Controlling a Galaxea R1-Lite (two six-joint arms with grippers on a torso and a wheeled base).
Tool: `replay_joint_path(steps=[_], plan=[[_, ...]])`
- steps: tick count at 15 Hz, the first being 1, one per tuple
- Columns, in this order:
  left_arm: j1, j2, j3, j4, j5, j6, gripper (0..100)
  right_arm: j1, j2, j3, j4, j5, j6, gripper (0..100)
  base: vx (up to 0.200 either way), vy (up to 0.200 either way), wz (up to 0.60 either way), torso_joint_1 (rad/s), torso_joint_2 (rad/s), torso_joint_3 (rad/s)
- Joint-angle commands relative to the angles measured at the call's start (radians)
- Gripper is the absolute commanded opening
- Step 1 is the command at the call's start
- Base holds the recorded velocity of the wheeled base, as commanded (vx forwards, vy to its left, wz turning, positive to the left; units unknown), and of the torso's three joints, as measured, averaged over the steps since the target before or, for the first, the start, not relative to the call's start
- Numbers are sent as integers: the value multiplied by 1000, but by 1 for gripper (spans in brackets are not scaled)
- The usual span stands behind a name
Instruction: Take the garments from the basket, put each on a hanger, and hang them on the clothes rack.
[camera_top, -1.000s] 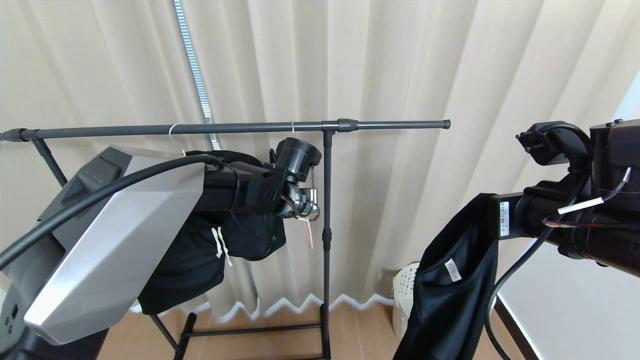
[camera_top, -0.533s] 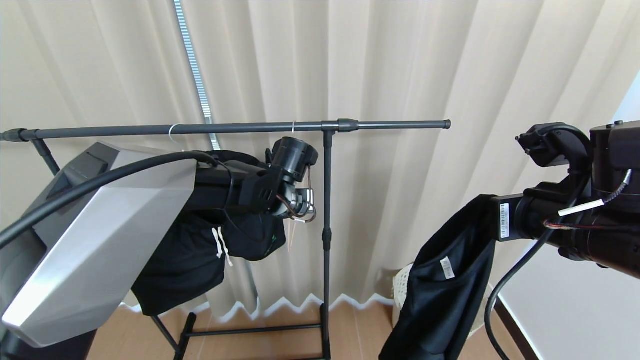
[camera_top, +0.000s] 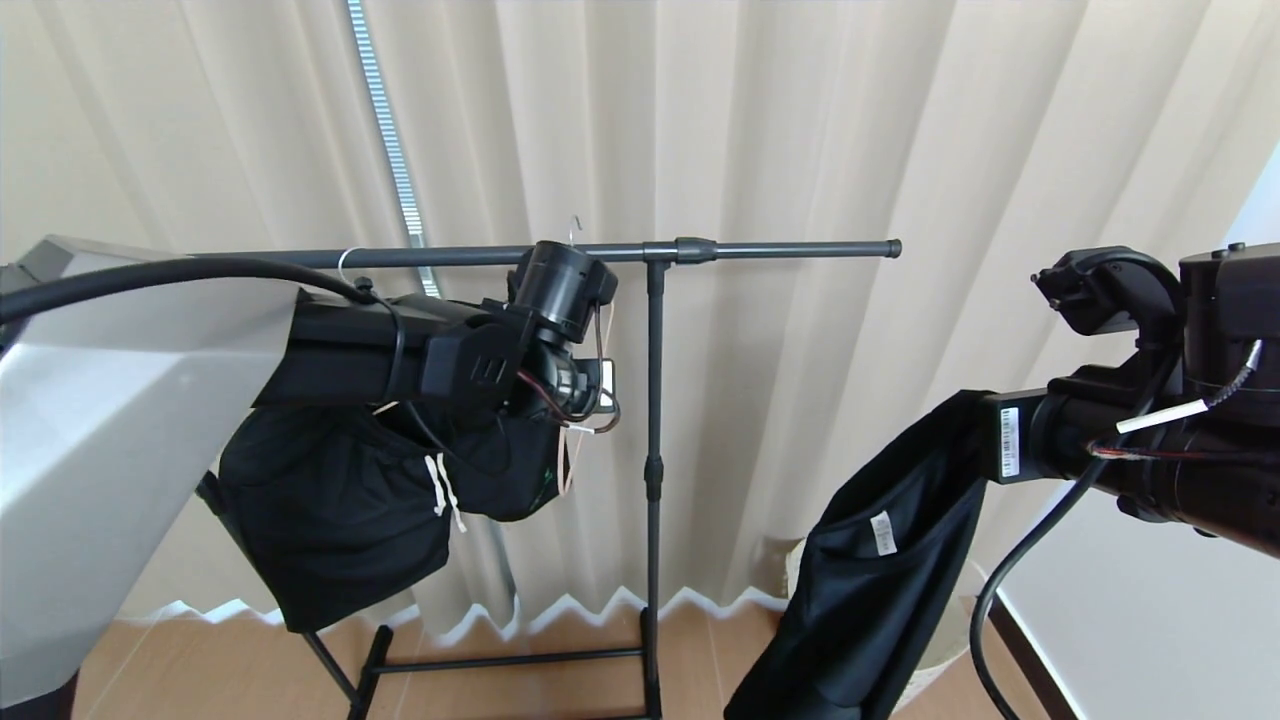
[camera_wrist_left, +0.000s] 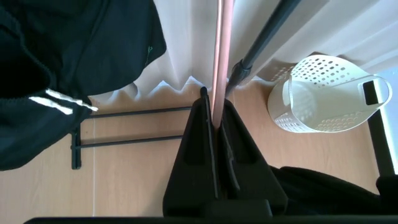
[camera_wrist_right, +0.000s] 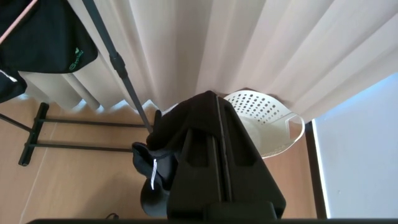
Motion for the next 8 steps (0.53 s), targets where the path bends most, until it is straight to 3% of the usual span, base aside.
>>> replay_joint_path(steps=[1, 4, 8], plan=[[-16, -69, 46, -1, -1, 0, 0, 0, 3, 0, -1, 0, 0, 0, 0, 0, 0, 0, 0, 0], [-34, -147, 127, -3, -2, 17, 0, 0, 3, 0, -1, 0, 0, 0, 0, 0, 0, 0, 0, 0], [-62, -334, 336, -3, -1, 32, 0, 6, 3, 10, -1, 0, 0, 0, 0, 0, 0, 0, 0, 0]])
